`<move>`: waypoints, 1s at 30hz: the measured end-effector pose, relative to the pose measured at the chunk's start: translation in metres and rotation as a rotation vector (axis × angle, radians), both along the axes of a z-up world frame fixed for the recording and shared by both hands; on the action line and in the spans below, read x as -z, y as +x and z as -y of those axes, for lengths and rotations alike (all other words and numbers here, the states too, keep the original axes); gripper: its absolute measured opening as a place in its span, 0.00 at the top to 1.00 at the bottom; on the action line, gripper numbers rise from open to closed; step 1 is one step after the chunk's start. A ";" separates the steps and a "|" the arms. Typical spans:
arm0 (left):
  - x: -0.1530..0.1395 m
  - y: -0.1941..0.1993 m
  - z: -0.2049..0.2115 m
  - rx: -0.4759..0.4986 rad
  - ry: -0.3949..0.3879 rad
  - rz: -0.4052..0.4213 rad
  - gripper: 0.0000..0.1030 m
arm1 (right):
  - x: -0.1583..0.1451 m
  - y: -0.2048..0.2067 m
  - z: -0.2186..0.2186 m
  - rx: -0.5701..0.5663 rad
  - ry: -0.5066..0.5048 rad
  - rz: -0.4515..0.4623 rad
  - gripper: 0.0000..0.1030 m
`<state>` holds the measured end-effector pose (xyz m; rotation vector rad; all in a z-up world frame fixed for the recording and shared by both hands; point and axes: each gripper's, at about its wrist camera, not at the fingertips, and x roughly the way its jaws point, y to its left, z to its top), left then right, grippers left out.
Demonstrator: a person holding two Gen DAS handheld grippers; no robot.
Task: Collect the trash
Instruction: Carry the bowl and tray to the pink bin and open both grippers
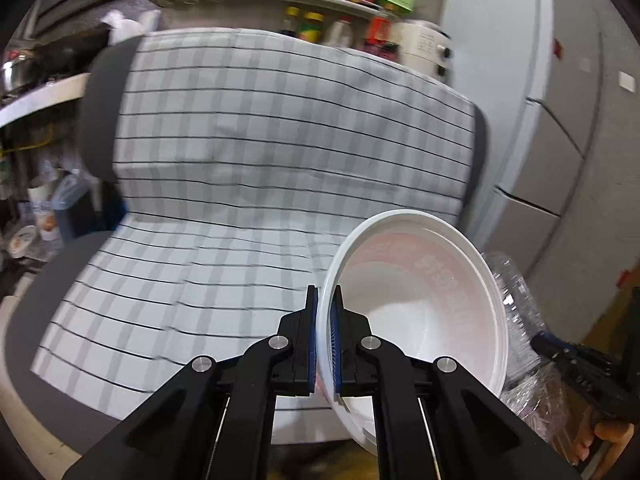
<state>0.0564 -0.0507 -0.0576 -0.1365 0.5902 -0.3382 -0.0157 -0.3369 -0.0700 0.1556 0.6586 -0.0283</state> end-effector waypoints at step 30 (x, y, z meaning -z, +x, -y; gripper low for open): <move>0.032 -0.071 0.217 0.524 0.092 -0.038 0.94 | 0.070 -0.191 0.177 0.768 -0.088 0.122 0.52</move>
